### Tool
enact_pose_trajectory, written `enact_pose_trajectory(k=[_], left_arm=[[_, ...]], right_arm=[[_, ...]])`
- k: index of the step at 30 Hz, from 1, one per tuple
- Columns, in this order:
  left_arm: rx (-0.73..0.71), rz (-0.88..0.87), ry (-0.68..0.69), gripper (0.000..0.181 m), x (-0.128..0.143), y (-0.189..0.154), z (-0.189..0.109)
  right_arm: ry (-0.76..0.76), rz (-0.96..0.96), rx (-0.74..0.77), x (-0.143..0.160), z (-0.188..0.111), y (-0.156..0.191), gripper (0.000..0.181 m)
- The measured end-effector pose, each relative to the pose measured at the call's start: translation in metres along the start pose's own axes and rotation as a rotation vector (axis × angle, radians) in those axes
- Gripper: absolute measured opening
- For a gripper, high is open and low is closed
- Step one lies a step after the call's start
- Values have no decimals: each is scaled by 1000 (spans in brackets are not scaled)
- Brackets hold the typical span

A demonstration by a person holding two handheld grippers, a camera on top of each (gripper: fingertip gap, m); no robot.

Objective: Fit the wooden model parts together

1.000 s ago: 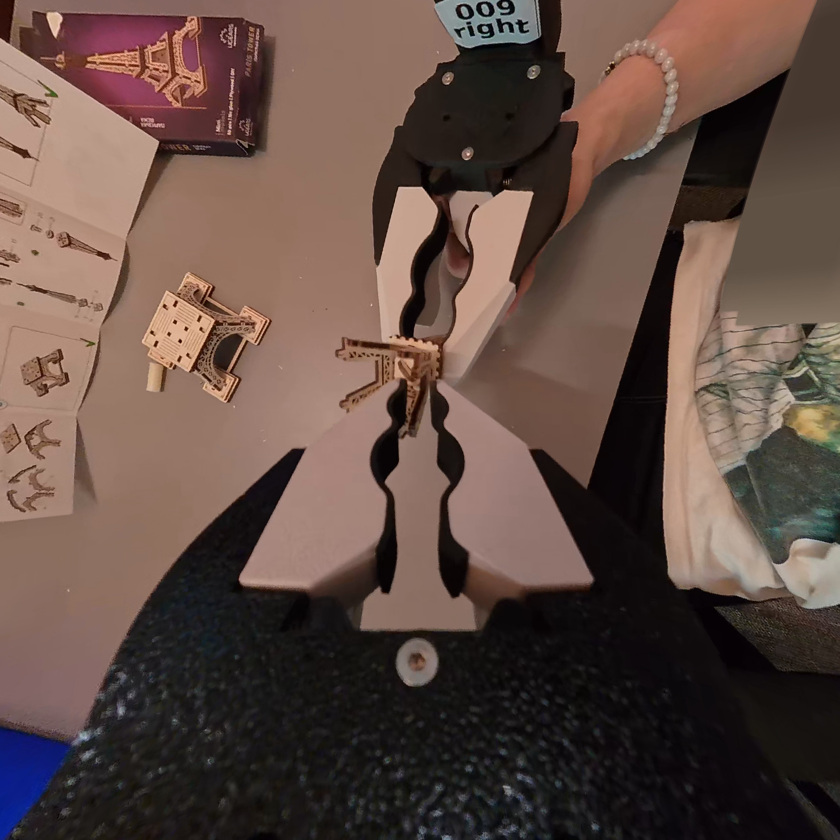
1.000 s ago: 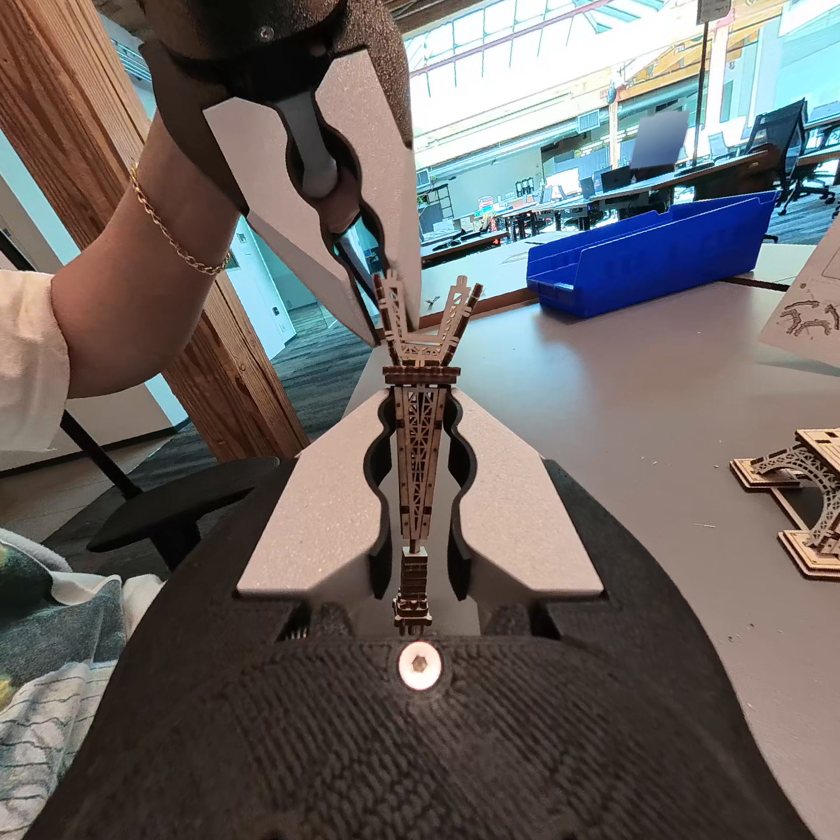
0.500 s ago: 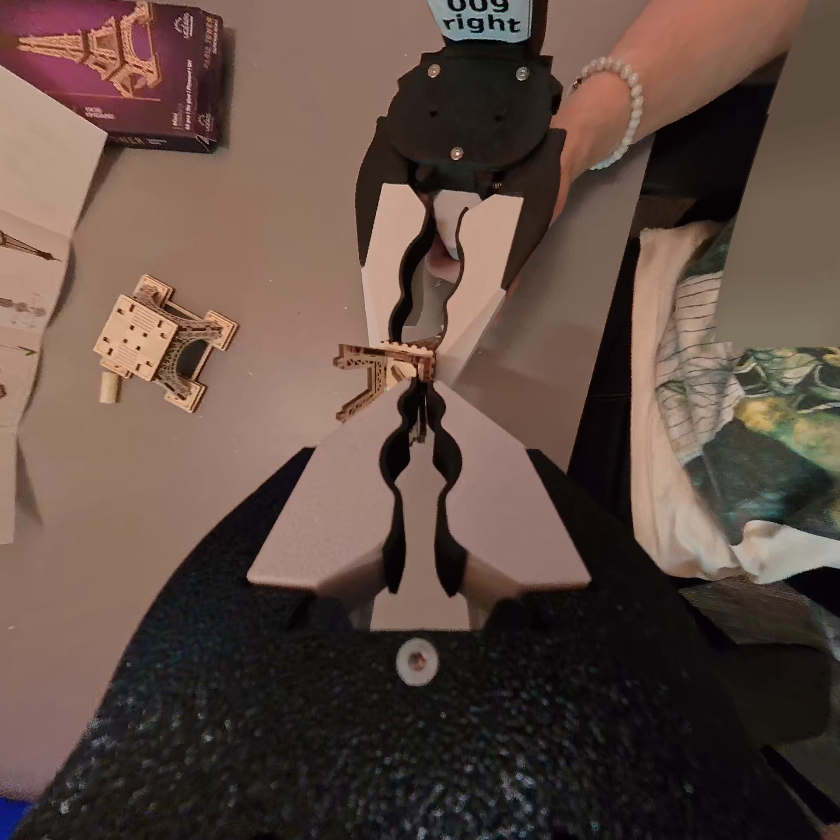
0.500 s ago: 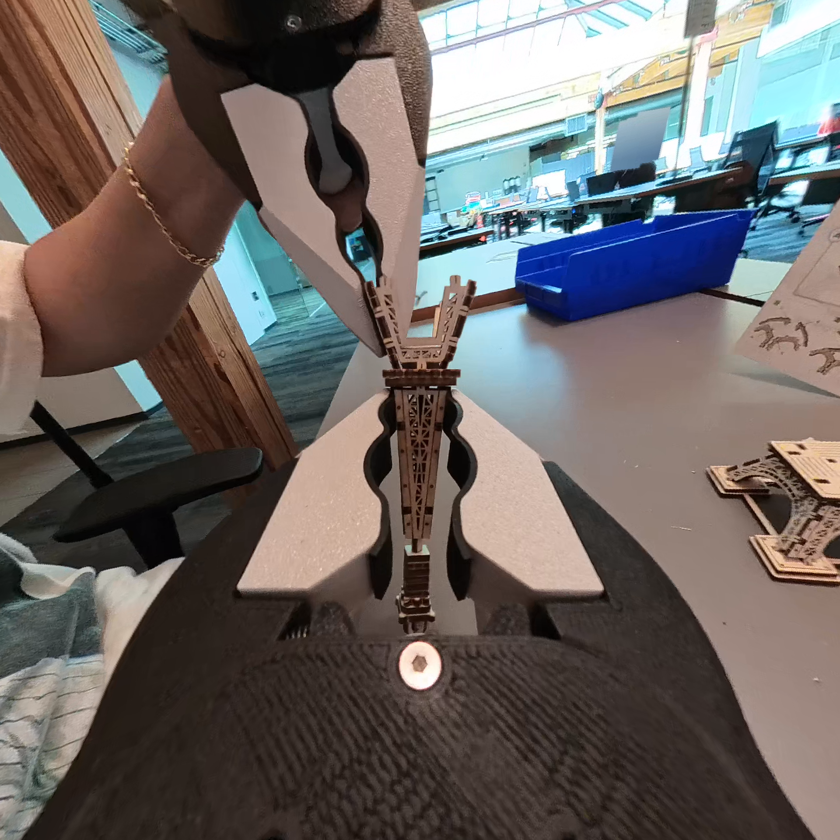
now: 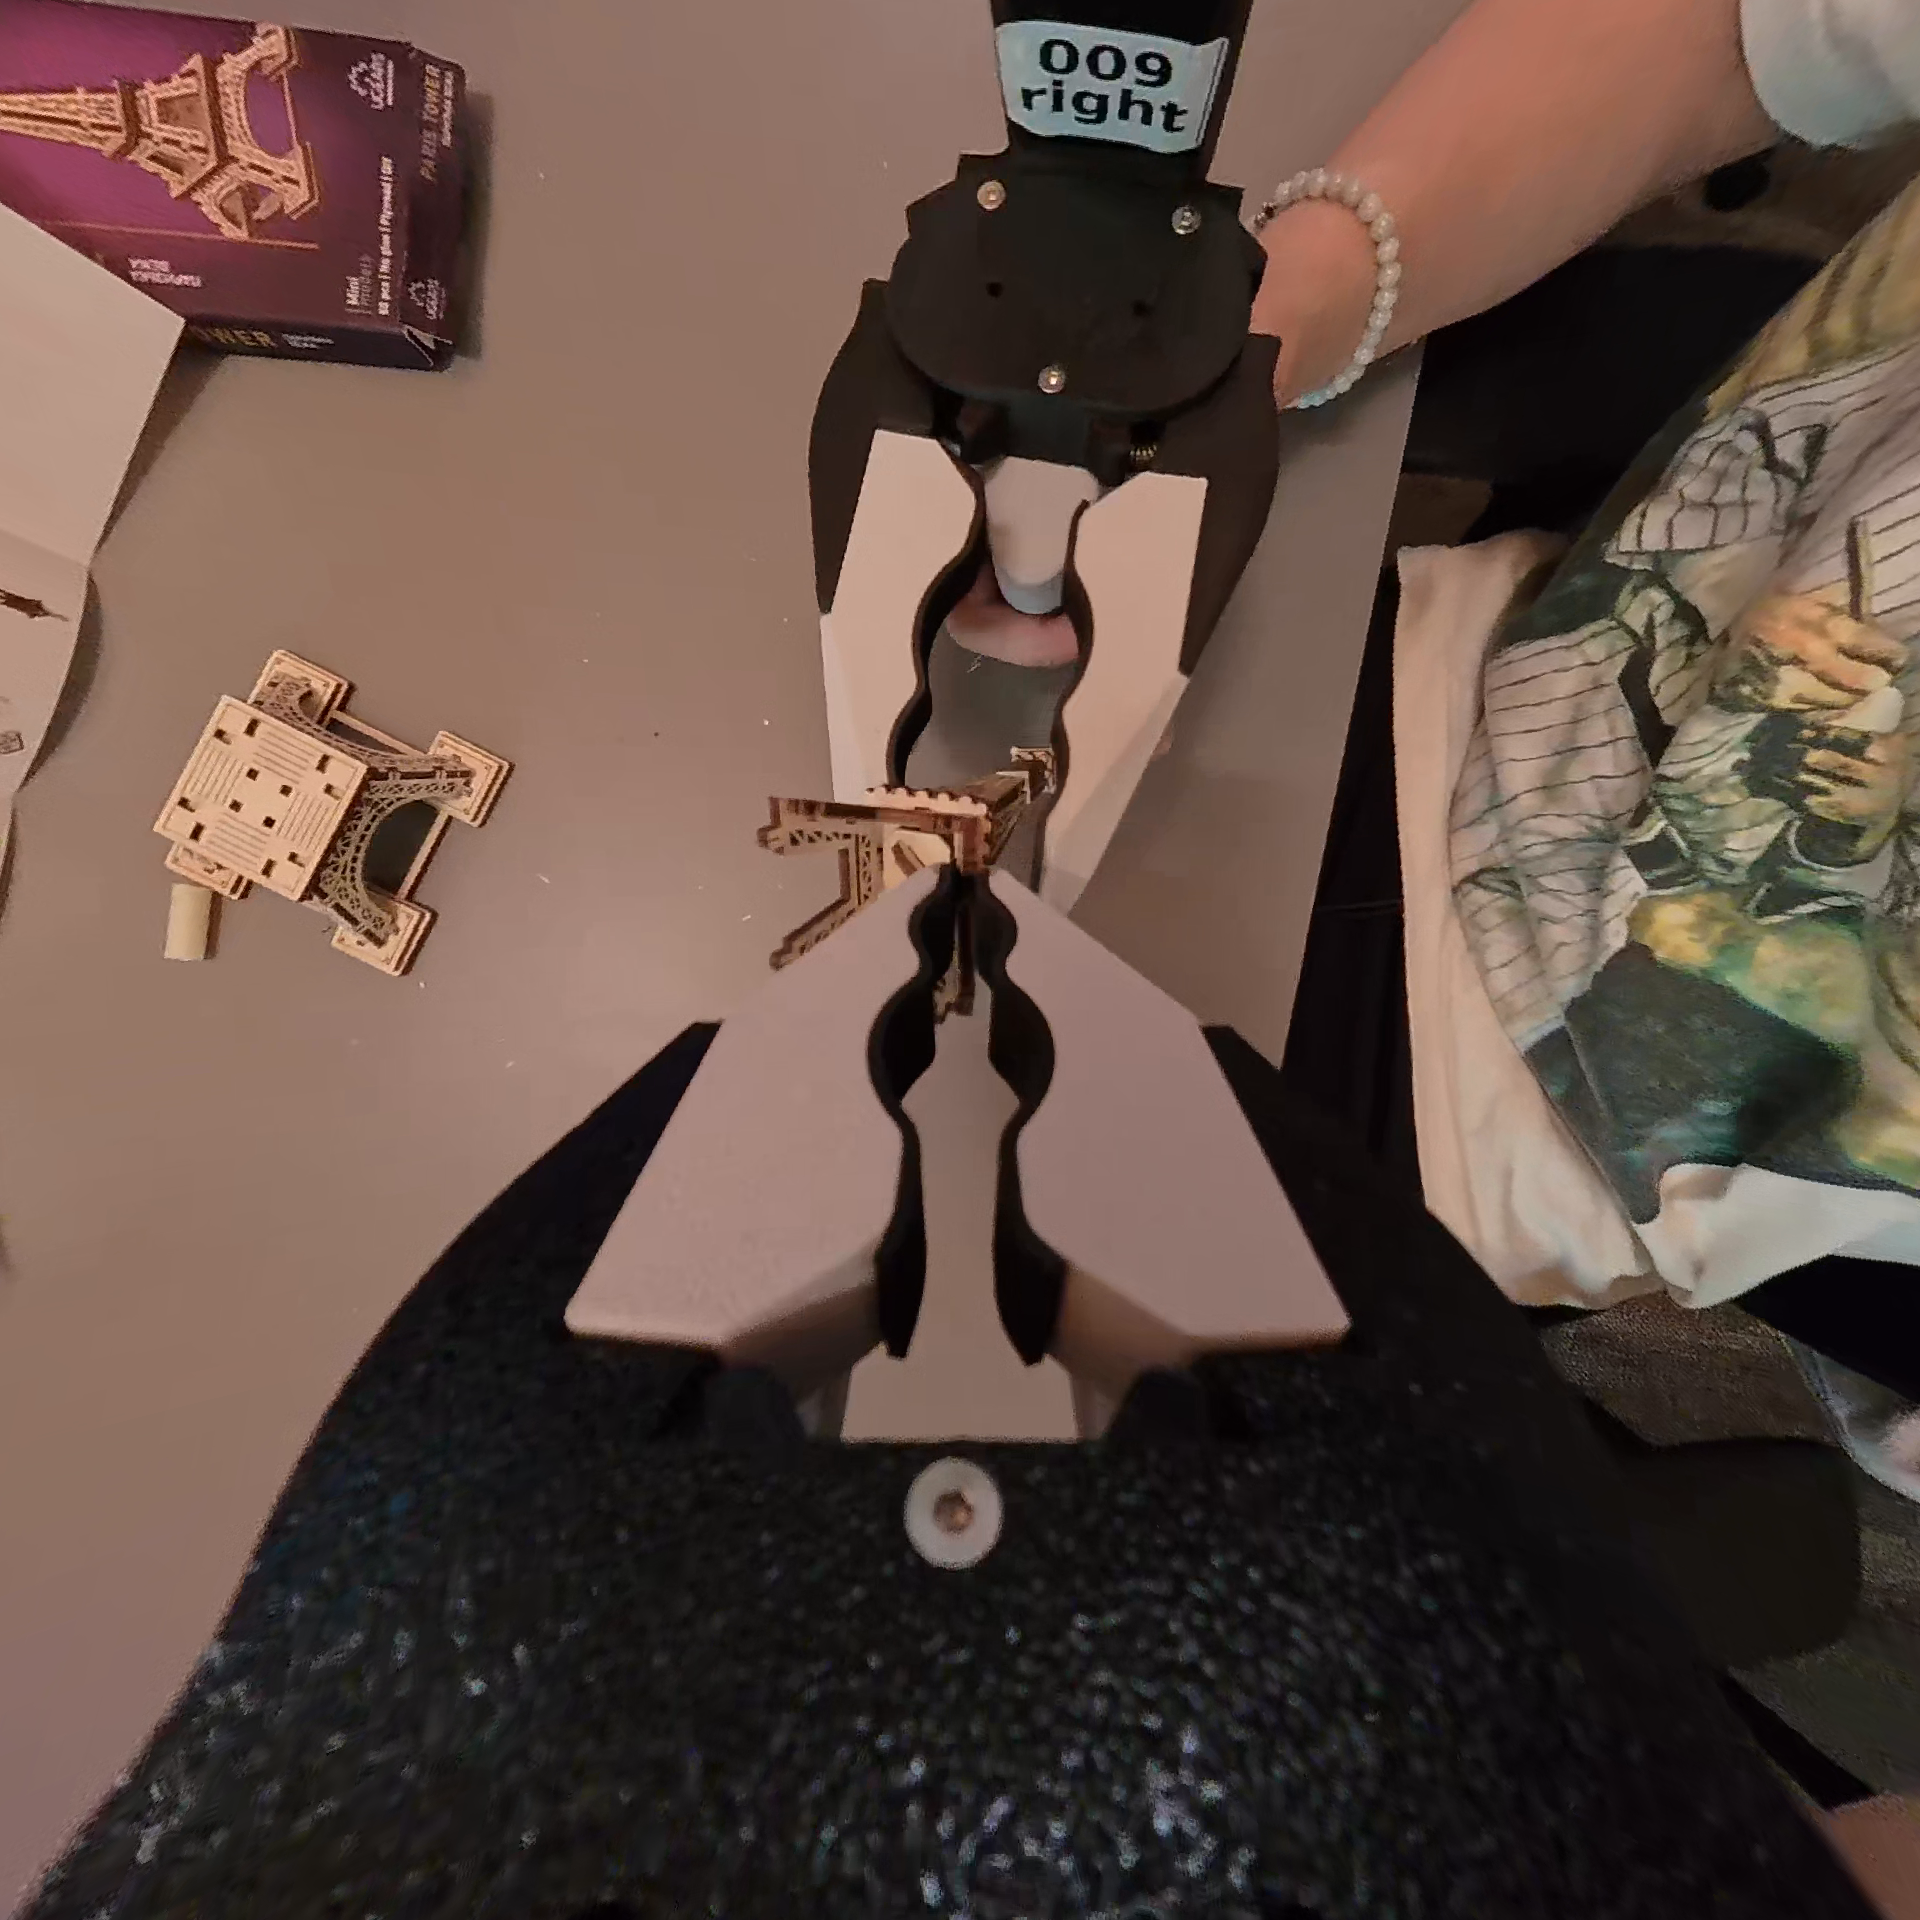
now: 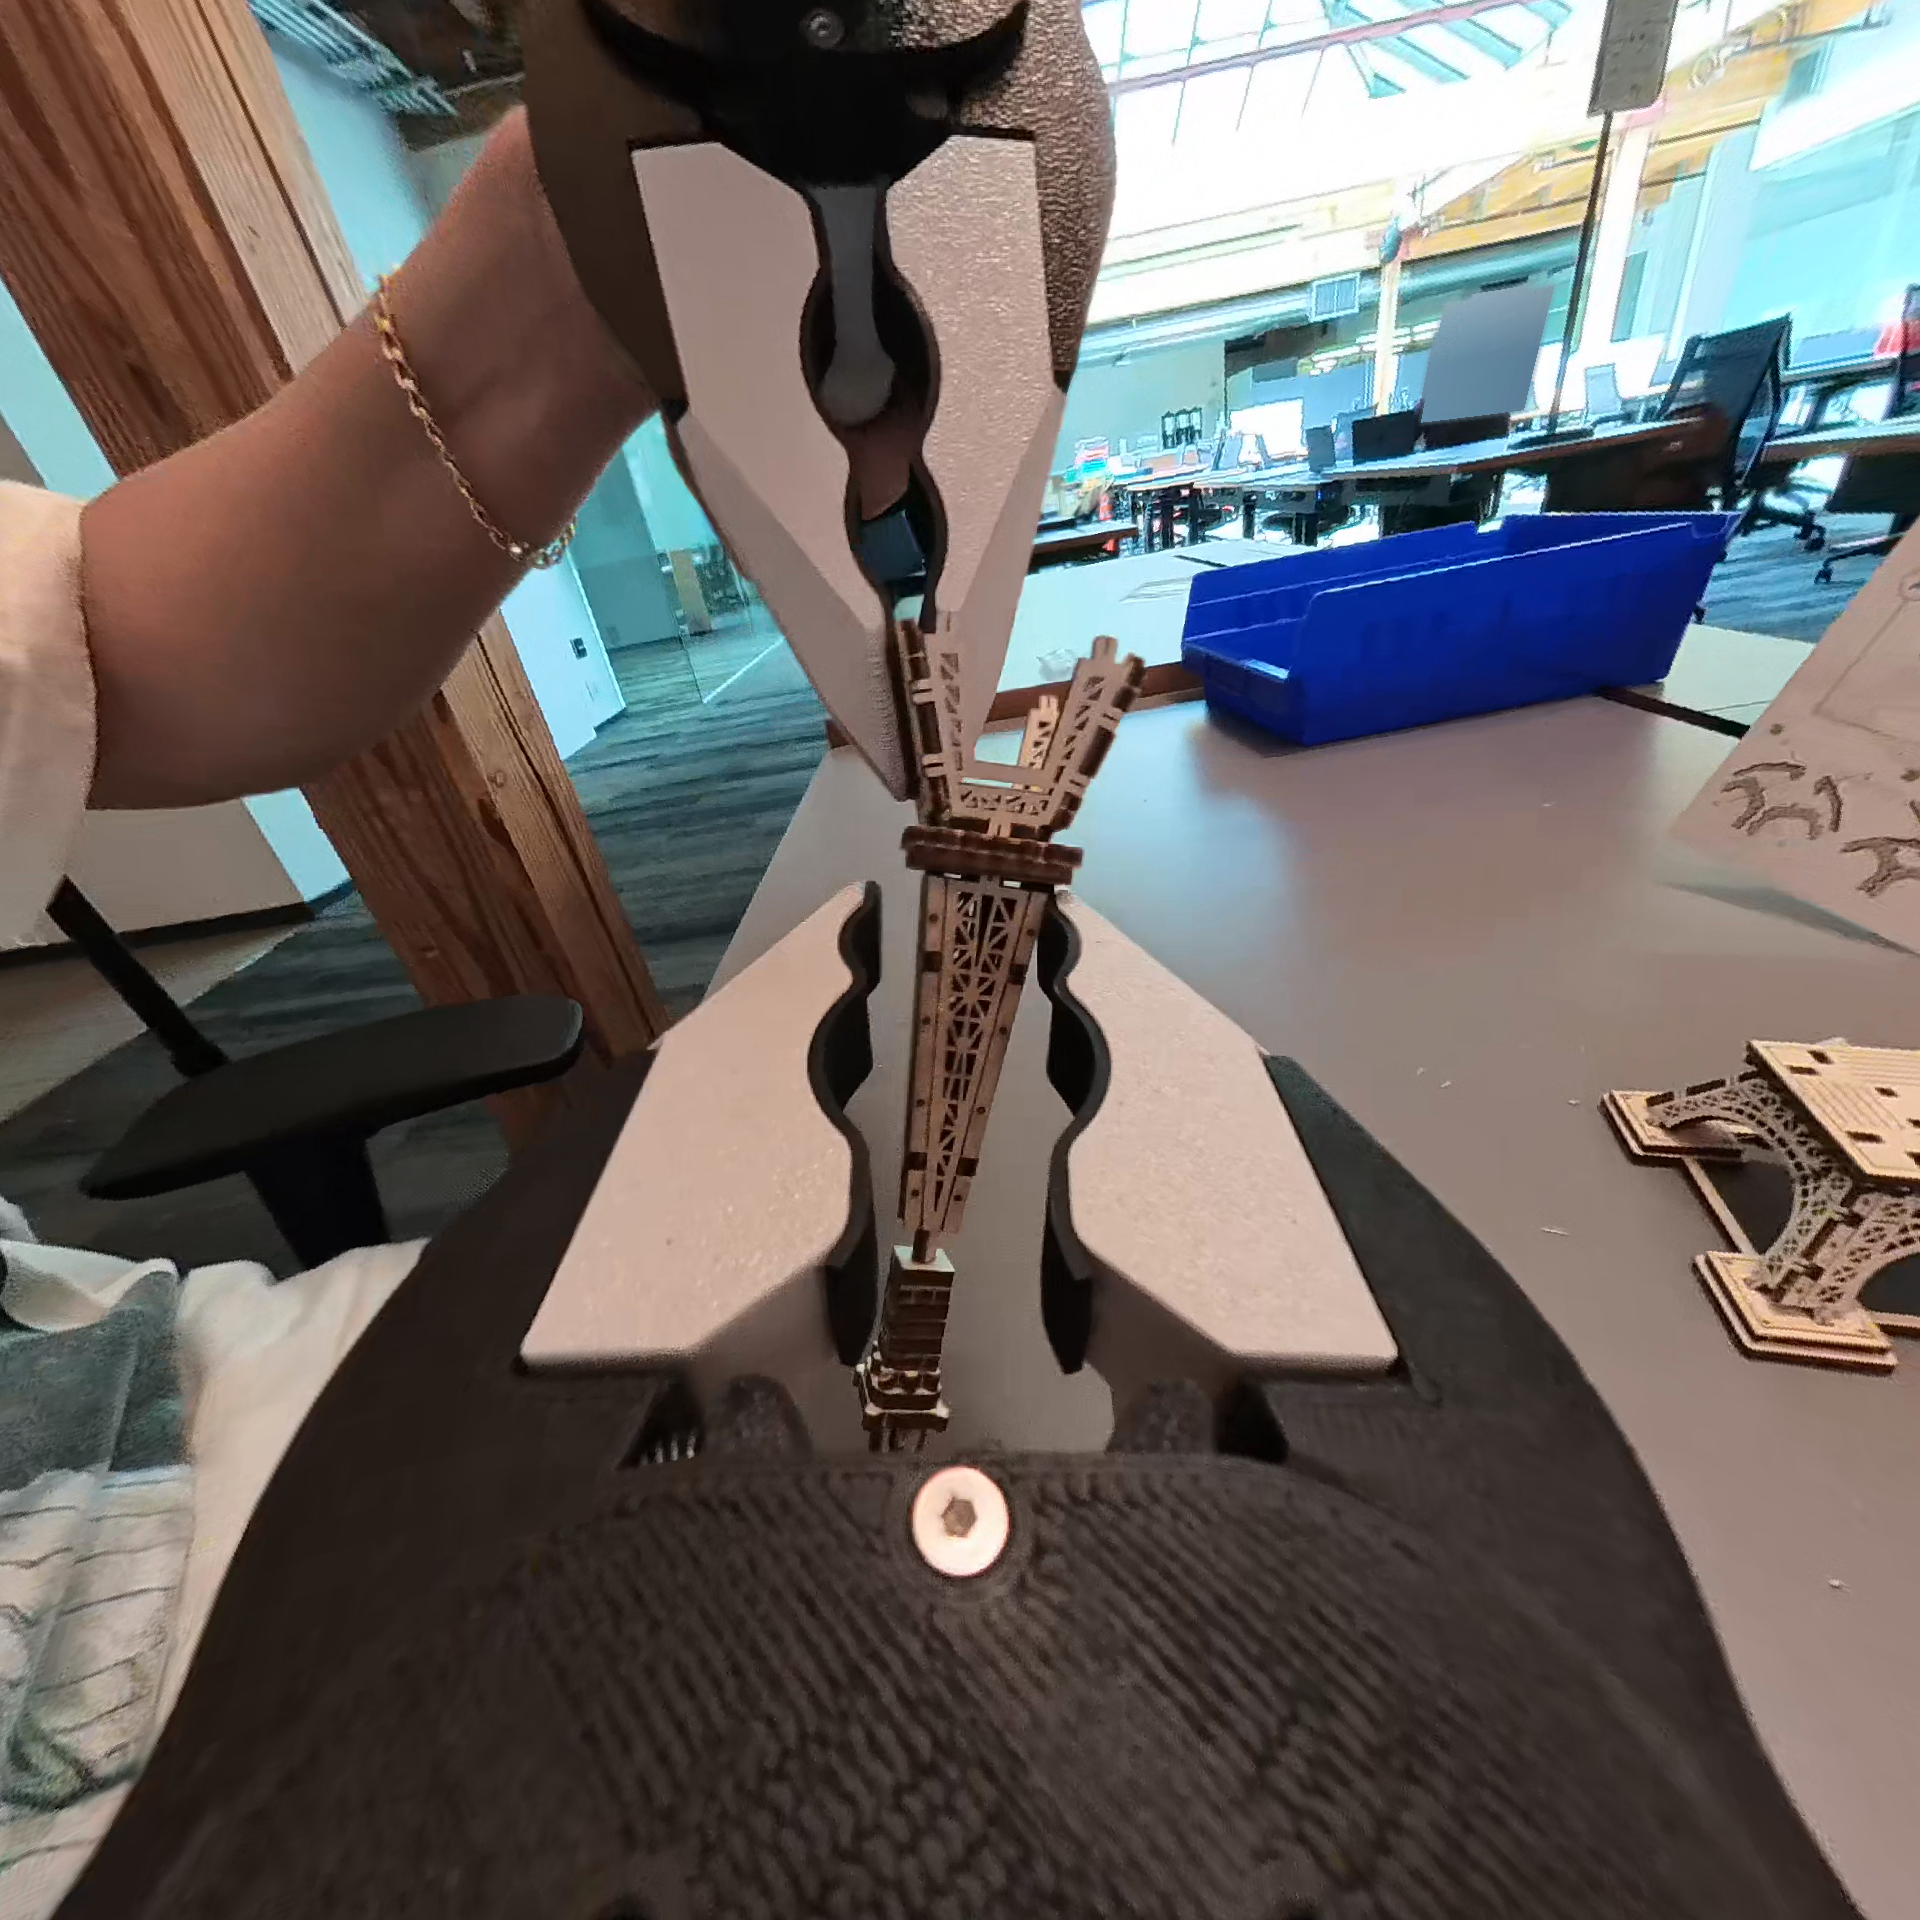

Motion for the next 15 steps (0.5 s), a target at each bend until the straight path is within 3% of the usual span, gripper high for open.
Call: enact_pose_trajectory(k=[8,12,15], left_arm=[[10,49,0,0,7,-4,3],[-14,49,26,0,9,-1,7],[-37,24,-21,0,13,1,2]], right_arm=[[-1,43,42,2,1,-2,41],[8,66,36,4,0,-6,29],[74,-12,47,6,-4,-11,45]])
Point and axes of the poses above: each gripper's, where its closed fingertips meet, z out along the fingers, x out of its underside, y = z × x across the jaws, the point moved 10 cm from there along -z, back along the fingers, and after that the axes turned 5 degrees about -y, right-handed, at the moved point
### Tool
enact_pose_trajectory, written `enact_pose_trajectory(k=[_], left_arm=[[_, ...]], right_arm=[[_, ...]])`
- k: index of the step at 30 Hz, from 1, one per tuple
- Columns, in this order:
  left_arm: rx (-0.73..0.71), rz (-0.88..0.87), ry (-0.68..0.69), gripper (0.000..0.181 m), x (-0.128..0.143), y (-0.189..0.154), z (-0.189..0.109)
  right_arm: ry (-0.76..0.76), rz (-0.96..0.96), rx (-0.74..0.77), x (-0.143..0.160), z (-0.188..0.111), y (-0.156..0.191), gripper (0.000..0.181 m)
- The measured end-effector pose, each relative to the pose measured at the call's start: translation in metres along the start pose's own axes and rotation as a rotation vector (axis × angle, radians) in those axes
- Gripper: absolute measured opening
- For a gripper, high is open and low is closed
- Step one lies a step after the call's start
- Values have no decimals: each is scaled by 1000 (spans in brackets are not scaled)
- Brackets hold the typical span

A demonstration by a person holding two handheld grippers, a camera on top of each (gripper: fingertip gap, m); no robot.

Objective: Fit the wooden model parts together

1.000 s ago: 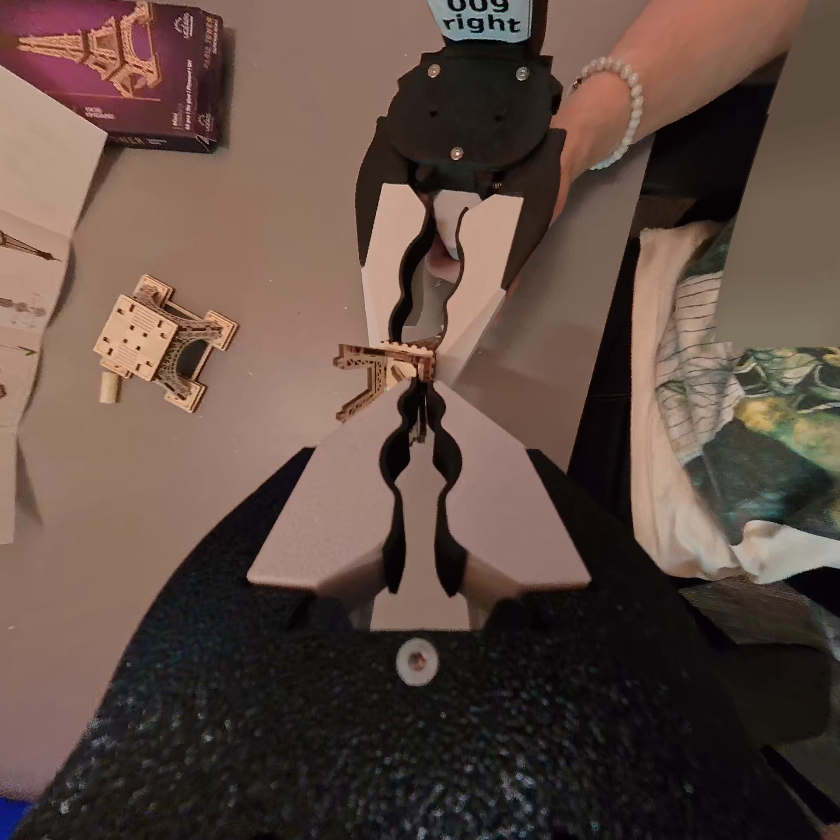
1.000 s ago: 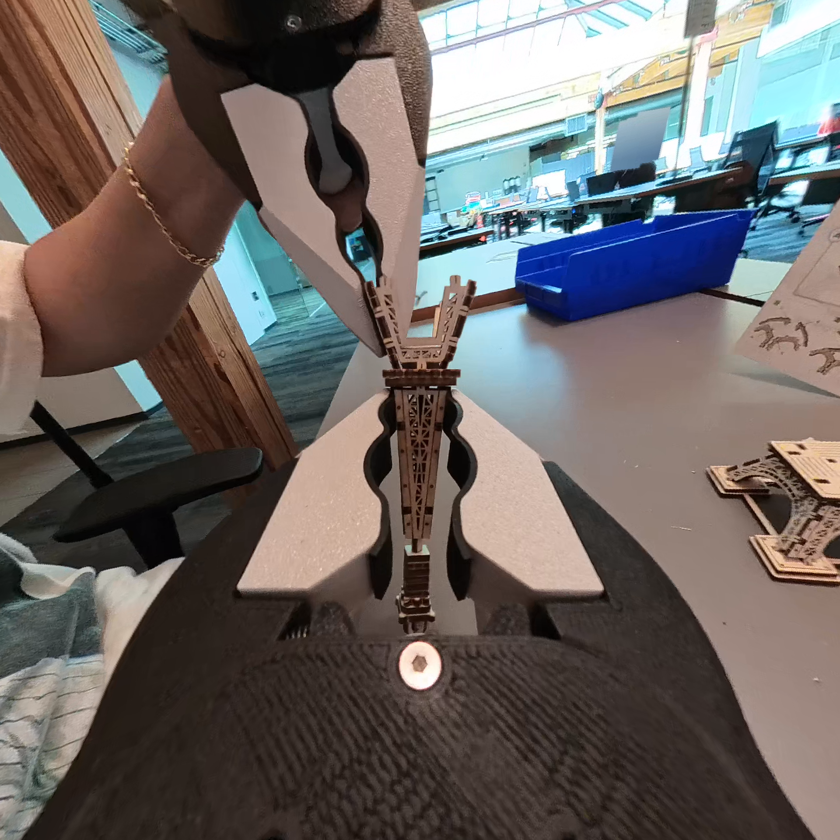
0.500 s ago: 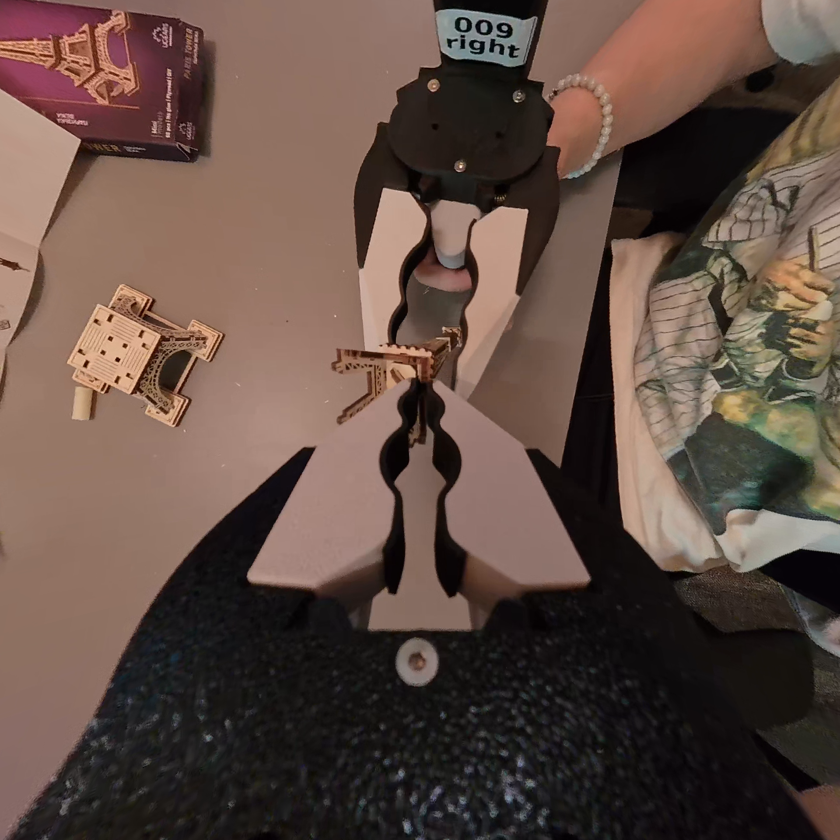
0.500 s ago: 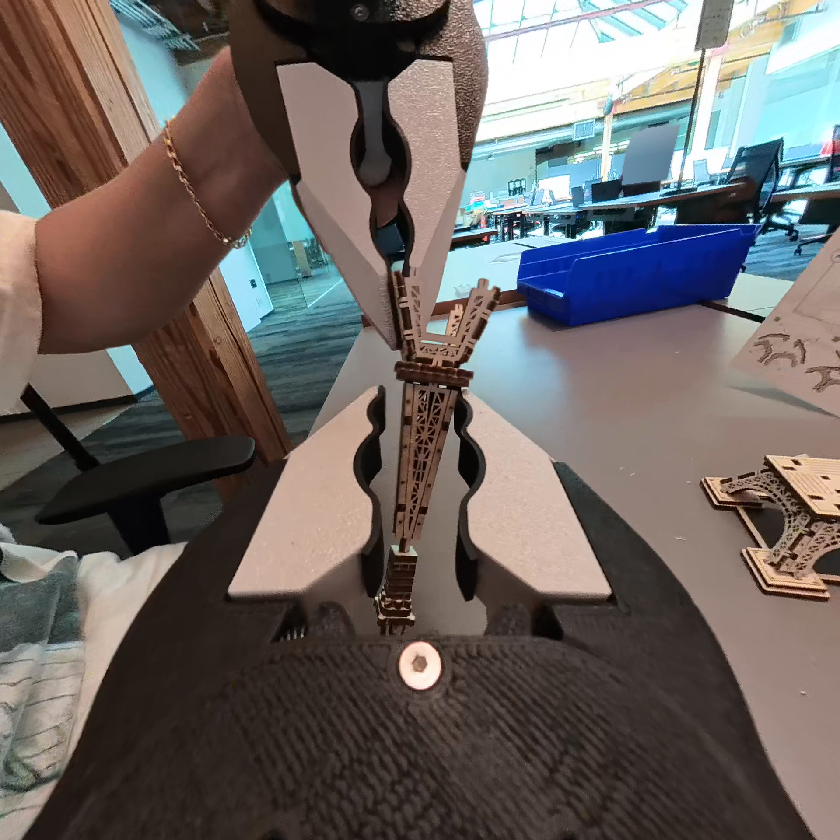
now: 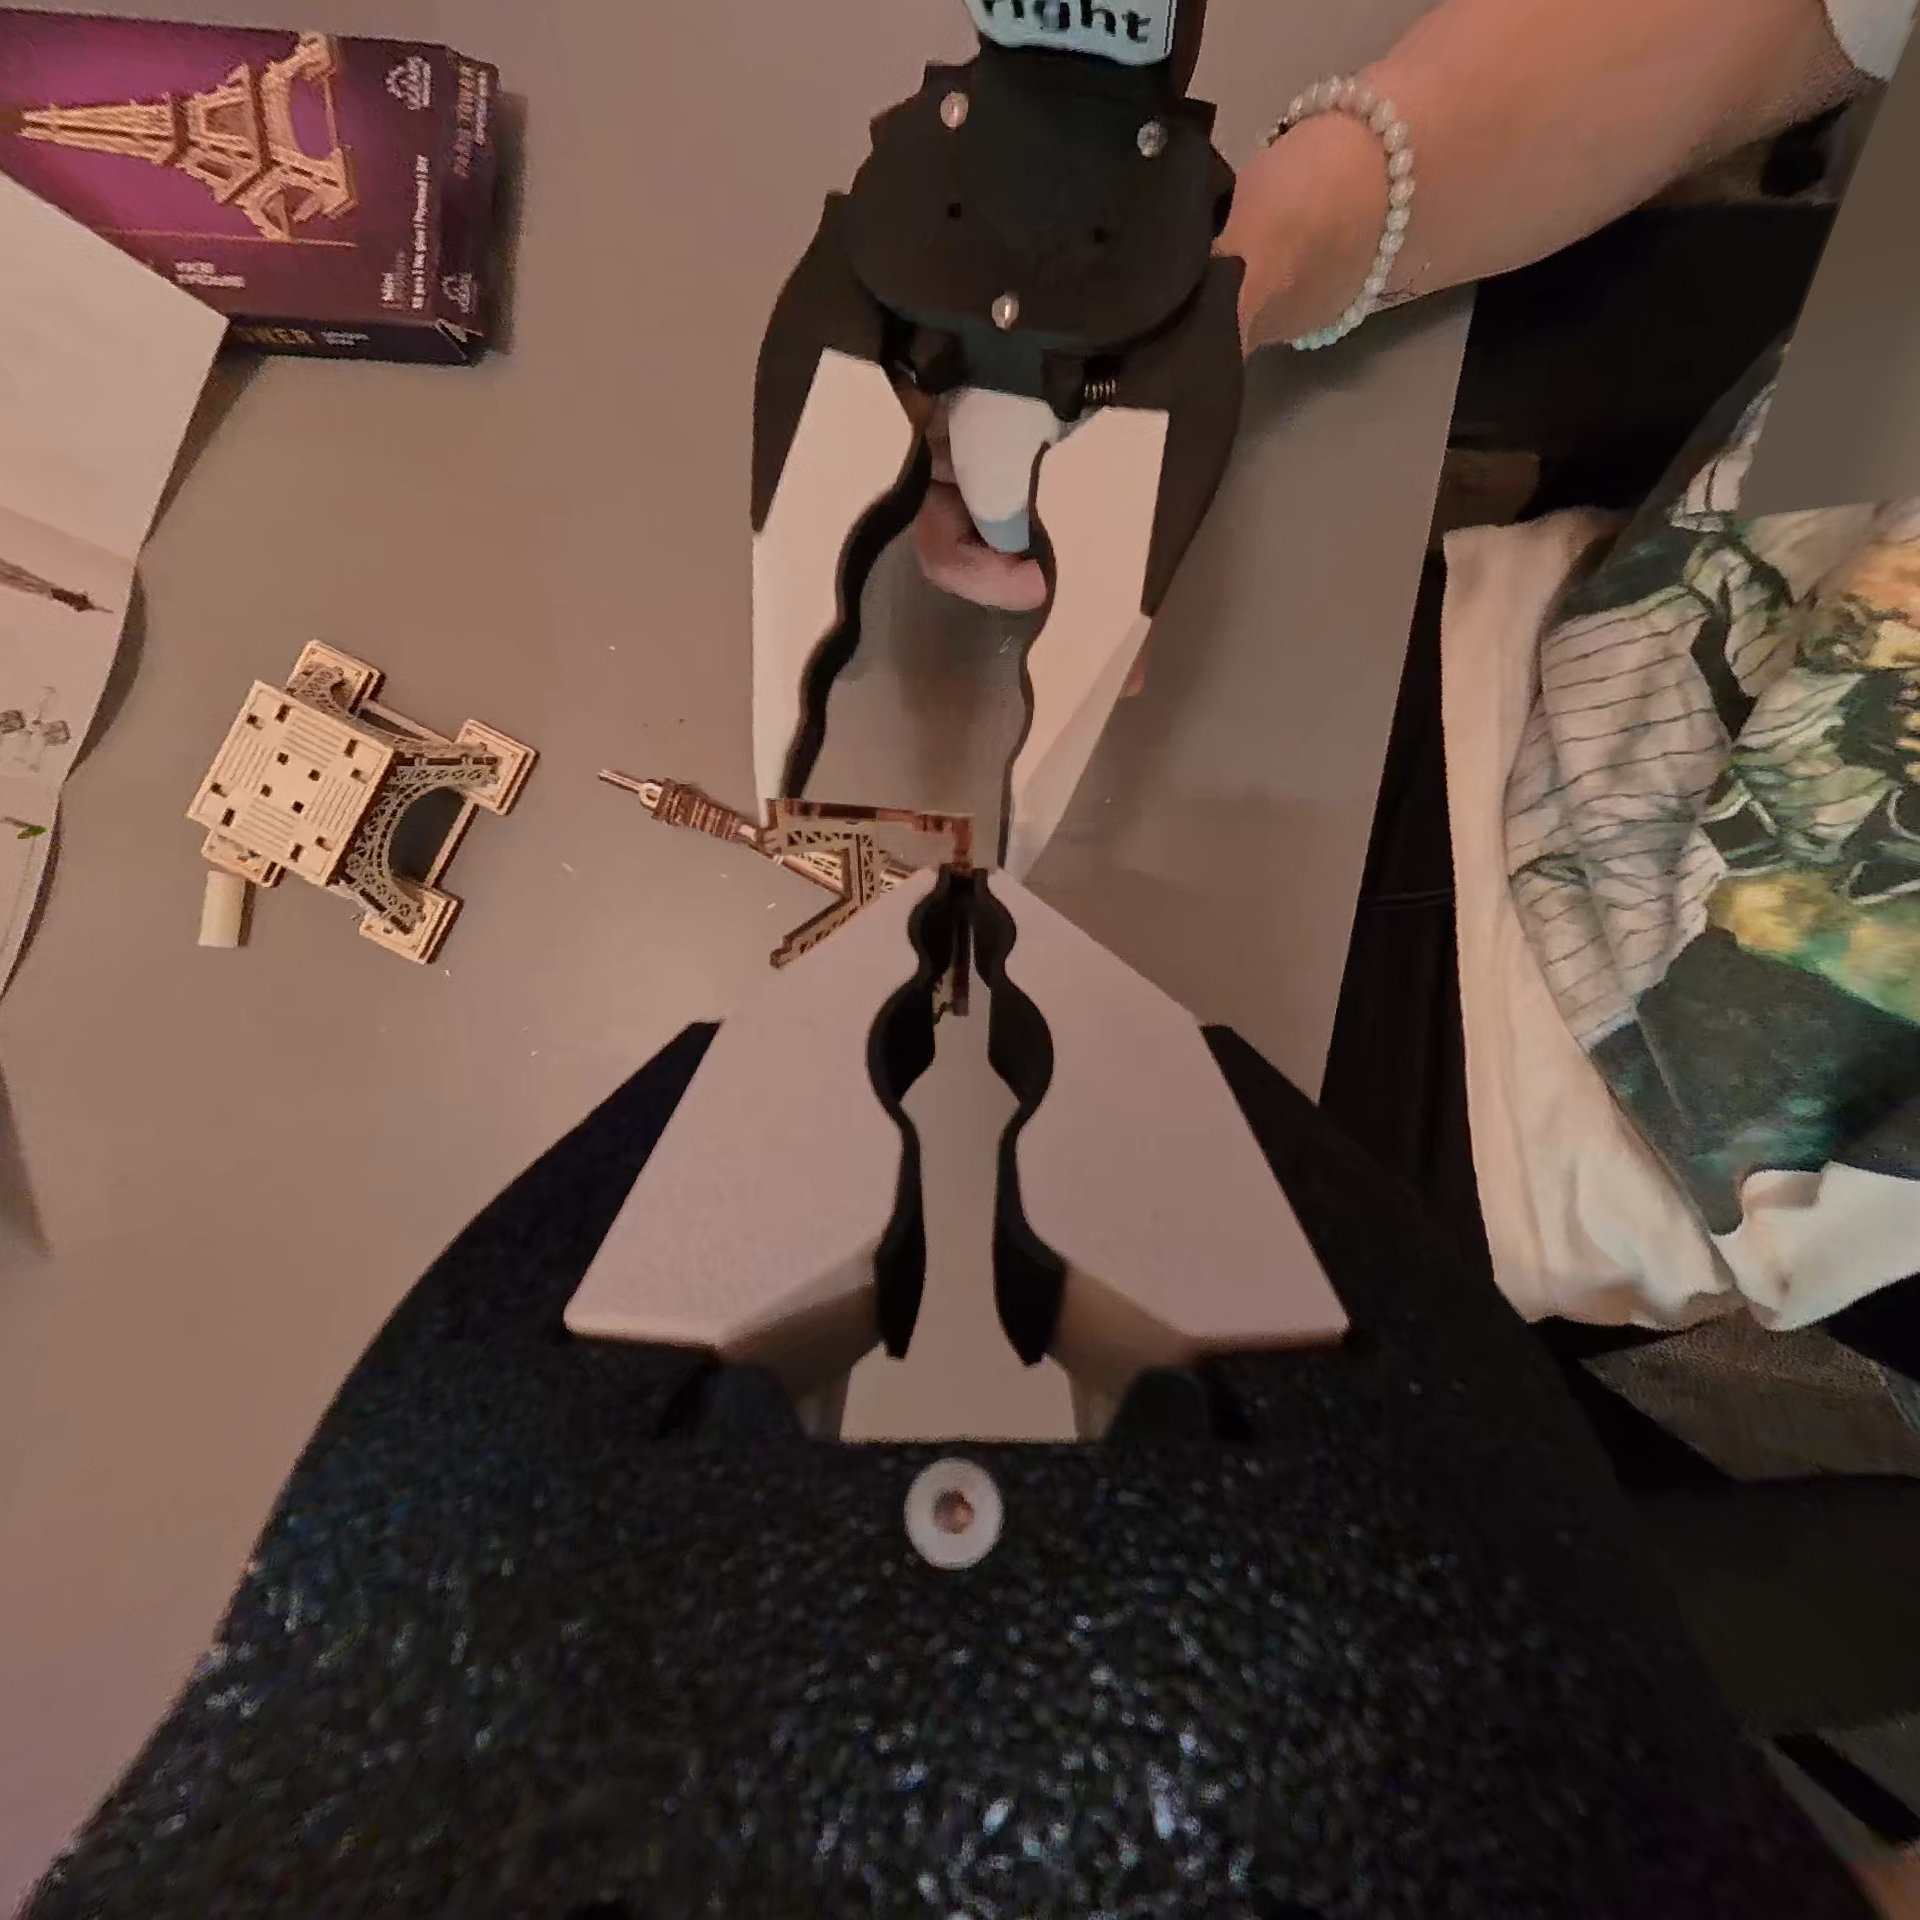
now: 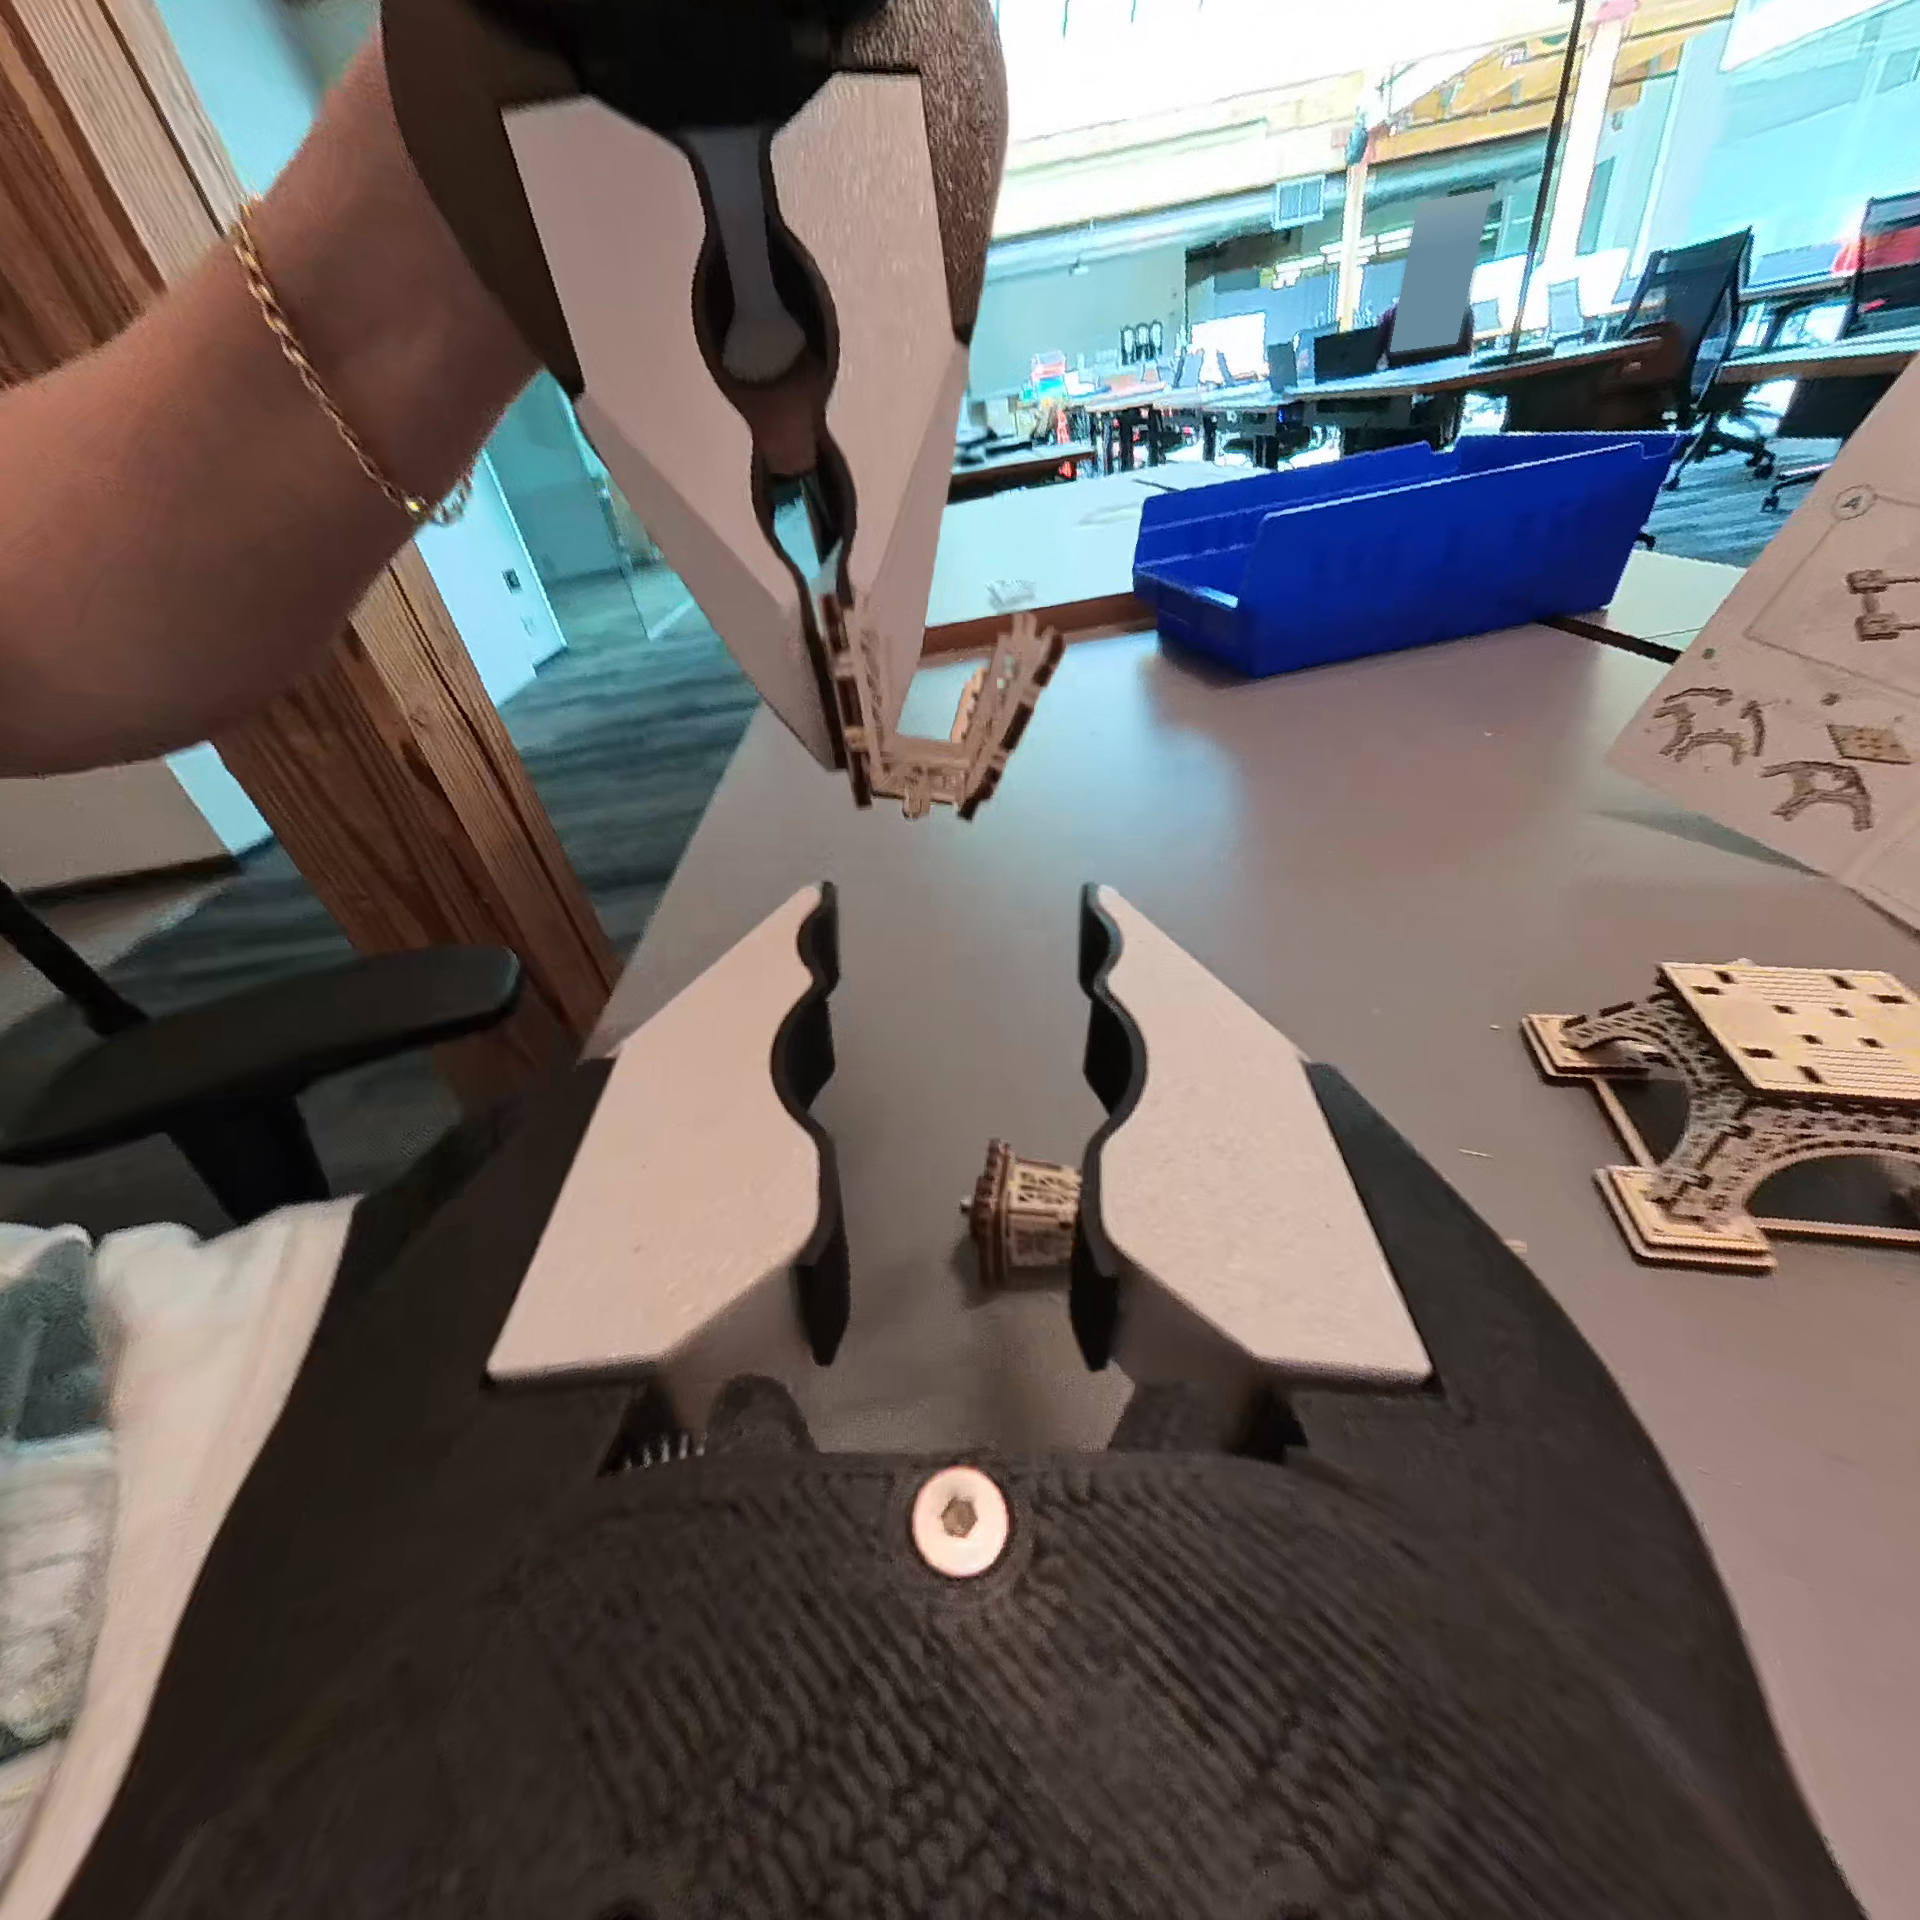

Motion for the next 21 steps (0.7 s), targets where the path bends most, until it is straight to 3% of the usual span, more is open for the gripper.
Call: enact_pose_trajectory(k=[5,9,12,15,21], left_arm=[[-117,-50,-63,0,30,1,-3],[-207,9,-62,0,71,-9,25],[-193,-70,-41,0,95,-12,42],[-212,-169,4,0,104,-3,48],[-264,-158,131,11,101,7,58]], right_arm=[[126,-219,-36,-4,-15,-10,59],[259,-549,-39,6,-21,-8,59],[340,-762,-65,12,-19,0,61],[436,-877,-63,24,-14,1,65],[489,-968,-23,38,-12,2,70]])
Point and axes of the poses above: each gripper's, where its closed fingertips meet, z out along the fingers, x out of its underside, y = z × x across the jaws, the point moved 10 cm from there along -z, back along the fingers, and after that the axes turned 5 degrees about -y, right-handed, at the moved point
